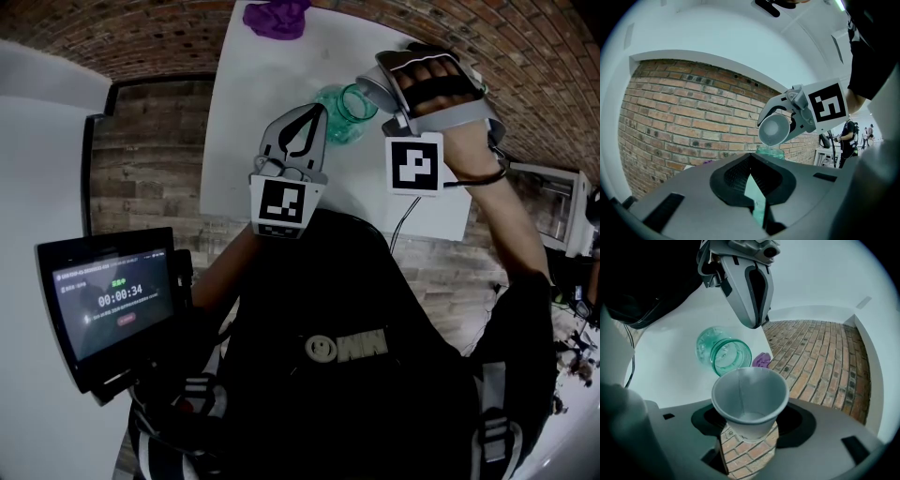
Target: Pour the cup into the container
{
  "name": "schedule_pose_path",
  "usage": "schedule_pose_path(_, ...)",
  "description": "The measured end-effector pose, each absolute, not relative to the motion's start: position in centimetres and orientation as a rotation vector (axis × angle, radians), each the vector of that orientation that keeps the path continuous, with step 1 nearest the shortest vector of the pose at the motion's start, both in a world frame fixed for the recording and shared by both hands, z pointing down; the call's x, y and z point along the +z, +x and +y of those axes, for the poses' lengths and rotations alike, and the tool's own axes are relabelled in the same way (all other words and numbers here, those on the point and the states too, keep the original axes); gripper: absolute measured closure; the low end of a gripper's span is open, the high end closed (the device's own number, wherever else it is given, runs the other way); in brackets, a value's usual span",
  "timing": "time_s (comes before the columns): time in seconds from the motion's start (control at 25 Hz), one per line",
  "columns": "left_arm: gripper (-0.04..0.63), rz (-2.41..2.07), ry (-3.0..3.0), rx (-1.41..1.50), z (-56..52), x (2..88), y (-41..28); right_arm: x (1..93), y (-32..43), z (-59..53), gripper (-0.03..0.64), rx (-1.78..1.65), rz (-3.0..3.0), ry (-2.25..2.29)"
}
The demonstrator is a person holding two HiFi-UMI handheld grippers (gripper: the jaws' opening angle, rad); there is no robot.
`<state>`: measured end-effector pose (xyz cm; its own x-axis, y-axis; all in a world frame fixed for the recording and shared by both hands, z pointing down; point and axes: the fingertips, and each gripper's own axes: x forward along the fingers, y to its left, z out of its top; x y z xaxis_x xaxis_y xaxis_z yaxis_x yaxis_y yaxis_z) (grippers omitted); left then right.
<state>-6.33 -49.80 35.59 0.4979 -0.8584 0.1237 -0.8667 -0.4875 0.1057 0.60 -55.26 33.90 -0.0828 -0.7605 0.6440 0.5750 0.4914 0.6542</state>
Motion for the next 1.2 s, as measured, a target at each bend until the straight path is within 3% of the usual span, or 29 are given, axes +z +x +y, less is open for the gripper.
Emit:
schedule_pose_path(0.64,0.597,-1.502,2.588,0.079,-49.9,35.7,-6.3,34.8,1.2,-54.8,0.333,-1.025,-1.270,0.183)
schedule_pose_path(1.2,0.597,-1.439,2.590,0.109,-49.6,35.7,-5.5,36.2,3.7,-53.4,0.331,-0.323,-1.945,0.578)
